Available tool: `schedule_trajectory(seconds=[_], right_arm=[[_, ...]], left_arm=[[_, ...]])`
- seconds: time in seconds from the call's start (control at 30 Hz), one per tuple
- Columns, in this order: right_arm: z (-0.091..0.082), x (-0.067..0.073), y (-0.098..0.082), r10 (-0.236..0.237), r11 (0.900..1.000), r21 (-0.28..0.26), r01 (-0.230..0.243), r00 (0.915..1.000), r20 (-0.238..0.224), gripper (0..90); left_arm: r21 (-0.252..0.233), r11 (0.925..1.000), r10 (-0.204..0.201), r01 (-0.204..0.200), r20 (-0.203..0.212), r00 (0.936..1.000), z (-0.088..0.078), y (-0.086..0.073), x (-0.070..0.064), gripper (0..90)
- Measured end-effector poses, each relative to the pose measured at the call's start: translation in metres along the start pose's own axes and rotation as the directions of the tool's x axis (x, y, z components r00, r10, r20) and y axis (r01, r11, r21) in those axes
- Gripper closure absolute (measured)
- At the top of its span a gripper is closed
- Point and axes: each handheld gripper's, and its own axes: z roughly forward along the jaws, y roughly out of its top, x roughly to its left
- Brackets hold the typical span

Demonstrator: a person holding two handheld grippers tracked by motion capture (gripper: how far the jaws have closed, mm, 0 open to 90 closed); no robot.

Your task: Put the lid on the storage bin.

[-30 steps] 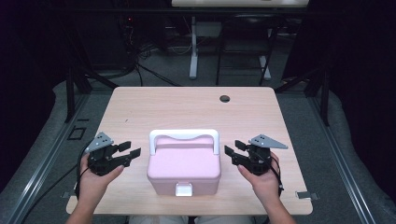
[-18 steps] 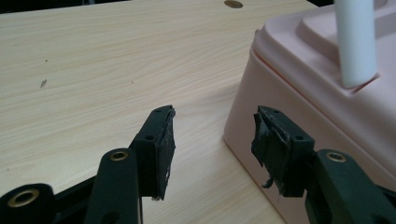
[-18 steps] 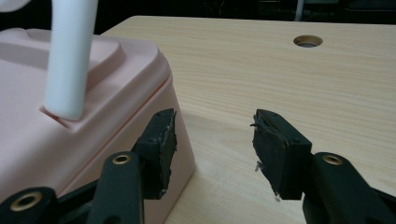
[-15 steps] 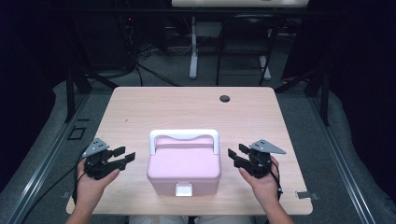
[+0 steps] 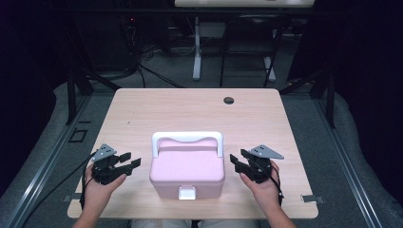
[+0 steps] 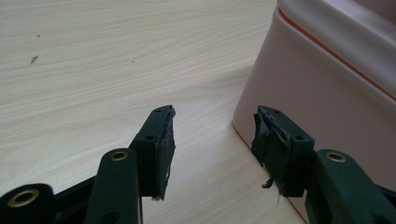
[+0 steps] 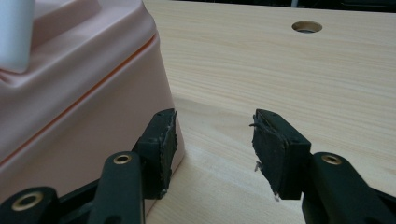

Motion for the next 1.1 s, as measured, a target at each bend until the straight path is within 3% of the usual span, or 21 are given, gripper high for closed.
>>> schedule_trajectory(seconds=[0.3,0.63,1.1], right_arm=[[0.007,-0.001,-0.007,0.031,0.999,0.033,-0.030,0.9995,-0.012,49.0],[0.012,-0.002,-0.012,0.015,0.997,0.075,-0.016,0.9999,0.006,48.4],[0.015,-0.002,-0.016,-0.020,0.996,0.091,0.016,0.9988,0.045,48.1]], left_arm=[[0.020,0.9998,0.006,-0.006,0.009,0.9999,0.007,-0.004,-0.003,47.4],[0.041,0.9982,0.043,-0.043,0.003,0.9991,0.013,-0.008,-0.004,46.7],[0.057,0.9896,0.133,-0.132,-0.003,0.9911,0.024,-0.012,-0.011,42.4]])
